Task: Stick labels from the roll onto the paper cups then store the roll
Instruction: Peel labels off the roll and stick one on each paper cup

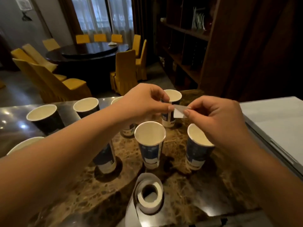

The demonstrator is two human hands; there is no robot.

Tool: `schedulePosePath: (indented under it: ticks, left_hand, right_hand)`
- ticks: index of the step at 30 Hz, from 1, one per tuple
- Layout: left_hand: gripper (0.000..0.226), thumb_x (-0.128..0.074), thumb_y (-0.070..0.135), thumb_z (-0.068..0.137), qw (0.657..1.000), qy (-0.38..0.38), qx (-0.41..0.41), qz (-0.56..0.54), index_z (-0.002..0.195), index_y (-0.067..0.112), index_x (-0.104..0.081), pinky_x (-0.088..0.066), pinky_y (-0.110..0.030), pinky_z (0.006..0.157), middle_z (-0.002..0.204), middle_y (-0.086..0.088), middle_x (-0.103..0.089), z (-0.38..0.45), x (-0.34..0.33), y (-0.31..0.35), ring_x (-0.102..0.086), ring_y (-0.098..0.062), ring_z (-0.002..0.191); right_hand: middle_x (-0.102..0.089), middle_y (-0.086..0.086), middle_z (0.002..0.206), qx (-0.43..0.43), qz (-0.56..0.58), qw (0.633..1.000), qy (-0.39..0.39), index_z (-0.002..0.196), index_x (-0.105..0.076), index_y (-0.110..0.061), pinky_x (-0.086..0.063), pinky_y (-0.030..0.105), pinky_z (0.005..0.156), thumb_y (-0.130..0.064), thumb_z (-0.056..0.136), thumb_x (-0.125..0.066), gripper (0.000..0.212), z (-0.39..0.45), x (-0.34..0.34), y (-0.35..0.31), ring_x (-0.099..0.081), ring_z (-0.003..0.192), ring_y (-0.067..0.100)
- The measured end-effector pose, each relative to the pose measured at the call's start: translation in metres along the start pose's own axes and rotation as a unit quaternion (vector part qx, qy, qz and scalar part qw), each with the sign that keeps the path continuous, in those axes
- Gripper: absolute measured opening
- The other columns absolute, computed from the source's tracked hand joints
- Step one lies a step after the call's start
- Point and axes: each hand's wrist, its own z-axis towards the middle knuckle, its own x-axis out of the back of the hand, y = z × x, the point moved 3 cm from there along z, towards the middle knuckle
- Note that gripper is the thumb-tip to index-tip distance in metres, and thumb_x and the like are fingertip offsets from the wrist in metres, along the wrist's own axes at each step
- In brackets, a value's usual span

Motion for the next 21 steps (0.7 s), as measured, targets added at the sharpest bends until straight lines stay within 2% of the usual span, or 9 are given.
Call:
schedulePosePath:
  ticks: [2, 5, 9, 12, 14, 16, 18, 21]
  left_hand:
    - [0.027, -0.076, 0.032, 0.082, 0.998, 0.046, -0.003, 0.034, 0.105, 0.020, -0.069, -0.059, -0.027, 0.076, 0.094, 0.002, -0.073, 0.031, 0.004, -0.014, -0.069, -0.009, 0.082]
    - [0.044, -0.073, 0.037, 0.084, 0.991, 0.046, -0.017, 0.124, 0.122, 0.019, -0.060, -0.052, -0.019, 0.078, 0.115, 0.001, -0.067, 0.075, -0.003, -0.033, -0.063, -0.011, 0.099]
    - [0.077, -0.076, 0.049, 0.076, 0.961, 0.008, -0.025, 0.275, 0.140, 0.019, -0.044, -0.047, -0.036, 0.100, 0.142, -0.007, -0.049, 0.128, -0.022, -0.057, -0.050, -0.026, 0.127]
    - [0.097, -0.078, 0.053, 0.072, 0.958, -0.035, 0.016, 0.284, 0.149, 0.020, -0.029, -0.041, -0.045, 0.108, 0.155, -0.010, -0.033, 0.154, -0.034, -0.071, -0.038, -0.033, 0.138]
    - [0.100, -0.079, 0.052, 0.071, 0.958, -0.067, 0.031, 0.275, 0.150, 0.021, -0.026, -0.042, -0.043, 0.105, 0.155, -0.010, -0.033, 0.164, -0.040, -0.078, -0.040, -0.032, 0.137]
    - [0.093, -0.081, 0.047, 0.073, 0.958, -0.094, 0.028, 0.268, 0.147, 0.020, -0.031, -0.046, -0.038, 0.099, 0.150, -0.009, -0.042, 0.172, -0.046, -0.083, -0.046, -0.030, 0.131]
    - [0.087, -0.081, 0.043, 0.074, 0.963, -0.098, 0.026, 0.248, 0.143, 0.019, -0.035, -0.049, -0.033, 0.090, 0.143, -0.008, -0.050, 0.179, -0.049, -0.087, -0.052, -0.027, 0.125]
    - [0.085, -0.081, 0.040, 0.074, 0.975, -0.084, 0.020, 0.205, 0.142, 0.017, -0.035, -0.047, -0.028, 0.083, 0.140, -0.008, -0.051, 0.185, -0.047, -0.085, -0.054, -0.026, 0.121]
  right_hand:
    - [-0.066, -0.015, 0.073, -0.020, 0.005, 1.000, 0.016, 0.083, -0.070, -0.030, -0.054, 0.018, 0.059, -0.024, 0.085, -0.071, 0.006, 0.020, 0.004, 0.011, -0.063, 0.076, 0.003]
    - [-0.068, -0.011, 0.075, -0.048, 0.007, 0.999, 0.015, 0.085, -0.072, -0.028, -0.059, 0.029, 0.064, -0.025, 0.087, -0.070, 0.004, 0.045, 0.008, 0.028, -0.064, 0.074, 0.008]
    - [-0.068, -0.010, 0.074, -0.064, -0.018, 0.998, 0.005, 0.084, -0.072, -0.026, -0.060, 0.034, 0.067, -0.025, 0.087, -0.070, 0.005, 0.067, 0.005, 0.045, -0.065, 0.074, 0.010]
    - [-0.067, -0.010, 0.073, -0.075, -0.028, 0.997, -0.009, 0.082, -0.071, -0.028, -0.058, 0.032, 0.065, -0.026, 0.087, -0.070, 0.006, 0.074, -0.002, 0.057, -0.064, 0.073, 0.010]
    - [-0.067, -0.011, 0.074, -0.084, -0.029, 0.996, -0.018, 0.084, -0.072, -0.028, -0.058, 0.030, 0.064, -0.027, 0.087, -0.069, 0.004, 0.076, -0.008, 0.065, -0.064, 0.074, 0.010]
    - [-0.067, -0.011, 0.076, -0.093, -0.031, 0.995, -0.024, 0.084, -0.072, -0.028, -0.057, 0.028, 0.063, -0.028, 0.087, -0.069, 0.004, 0.078, -0.012, 0.073, -0.063, 0.074, 0.010]
    - [-0.067, -0.011, 0.077, -0.107, -0.031, 0.993, -0.030, 0.084, -0.071, -0.028, -0.057, 0.025, 0.062, -0.028, 0.087, -0.069, 0.003, 0.080, -0.014, 0.081, -0.063, 0.075, 0.011]
    - [-0.067, -0.009, 0.079, -0.132, -0.020, 0.990, -0.036, 0.083, -0.071, -0.028, -0.055, 0.022, 0.063, -0.026, 0.087, -0.070, 0.004, 0.085, -0.016, 0.092, -0.064, 0.077, 0.012]
